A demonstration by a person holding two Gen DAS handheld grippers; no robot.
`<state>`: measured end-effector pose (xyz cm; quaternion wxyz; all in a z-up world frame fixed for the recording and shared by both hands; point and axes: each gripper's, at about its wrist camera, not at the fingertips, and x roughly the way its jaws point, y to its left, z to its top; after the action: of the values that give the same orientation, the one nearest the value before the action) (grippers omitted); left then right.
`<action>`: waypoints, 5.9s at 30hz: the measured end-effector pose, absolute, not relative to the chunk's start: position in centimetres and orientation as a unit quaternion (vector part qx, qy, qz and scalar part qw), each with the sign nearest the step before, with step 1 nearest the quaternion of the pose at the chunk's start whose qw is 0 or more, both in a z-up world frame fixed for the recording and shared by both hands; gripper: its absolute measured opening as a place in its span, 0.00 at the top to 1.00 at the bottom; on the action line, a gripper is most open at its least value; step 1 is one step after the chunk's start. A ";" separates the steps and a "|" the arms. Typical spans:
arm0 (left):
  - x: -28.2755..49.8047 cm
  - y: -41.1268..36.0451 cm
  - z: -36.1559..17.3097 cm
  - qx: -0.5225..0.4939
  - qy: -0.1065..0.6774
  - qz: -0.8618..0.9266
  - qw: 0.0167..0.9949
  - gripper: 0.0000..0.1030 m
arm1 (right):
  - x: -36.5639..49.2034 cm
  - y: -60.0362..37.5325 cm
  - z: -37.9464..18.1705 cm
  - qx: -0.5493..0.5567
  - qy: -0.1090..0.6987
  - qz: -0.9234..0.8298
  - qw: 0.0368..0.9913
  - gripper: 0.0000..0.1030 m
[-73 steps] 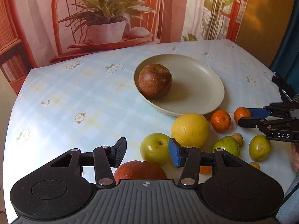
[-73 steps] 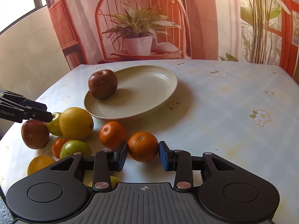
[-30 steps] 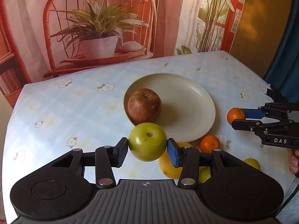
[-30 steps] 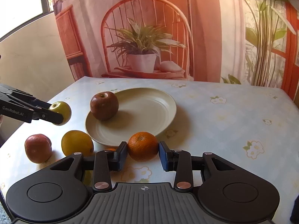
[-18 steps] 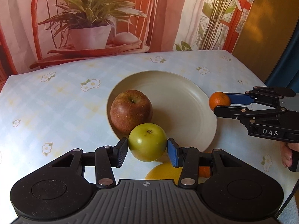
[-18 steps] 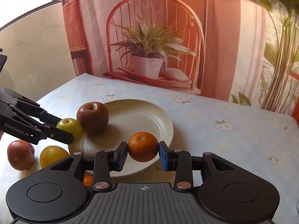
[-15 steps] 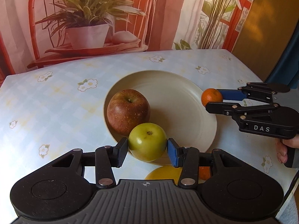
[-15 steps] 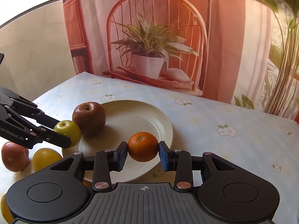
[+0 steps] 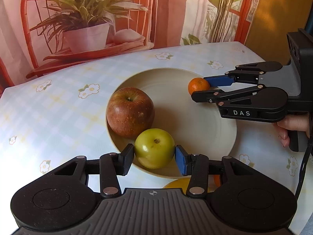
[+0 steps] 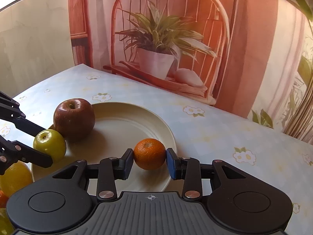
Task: Organize fruits
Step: 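Place the tangerine on the plate with the right gripper while the left carries the green apple there, then set the green apple on the plate and open the left gripper, then move the left gripper to the red apple and close around it, then lift the red apple with the left gripper, then carry the red apple over the cream plate and lower it with the left gripper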
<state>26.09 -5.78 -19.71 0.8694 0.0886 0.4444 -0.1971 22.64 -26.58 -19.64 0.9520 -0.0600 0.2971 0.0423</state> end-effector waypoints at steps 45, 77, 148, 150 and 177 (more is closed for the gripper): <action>15.2 7.3 -14.3 0.013 0.389 -0.113 0.914 0.52 | 9.9 -19.1 -17.0 0.031 0.260 0.017 0.965 0.60; 12.9 8.6 -18.9 -0.016 0.387 -0.181 0.904 0.52 | 11.7 -7.0 -16.6 -0.104 0.315 0.099 0.938 0.61; 17.8 11.8 -20.9 -0.204 0.428 -0.199 0.858 0.66 | 16.0 -3.7 -19.3 -0.075 0.359 0.147 0.919 0.54; 17.6 12.1 -21.0 -0.216 0.425 -0.199 0.856 0.65 | 16.1 -3.8 -19.3 -0.070 0.359 0.147 0.919 0.54; 19.3 4.4 -13.4 -0.150 0.381 -0.238 0.881 0.66 | 13.2 -11.2 -12.6 -0.050 0.287 0.126 0.948 0.53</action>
<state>19.35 4.40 -13.45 0.8810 -0.1495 0.3809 -0.2377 13.16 -11.18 -12.60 0.9483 -0.0500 0.2869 0.1260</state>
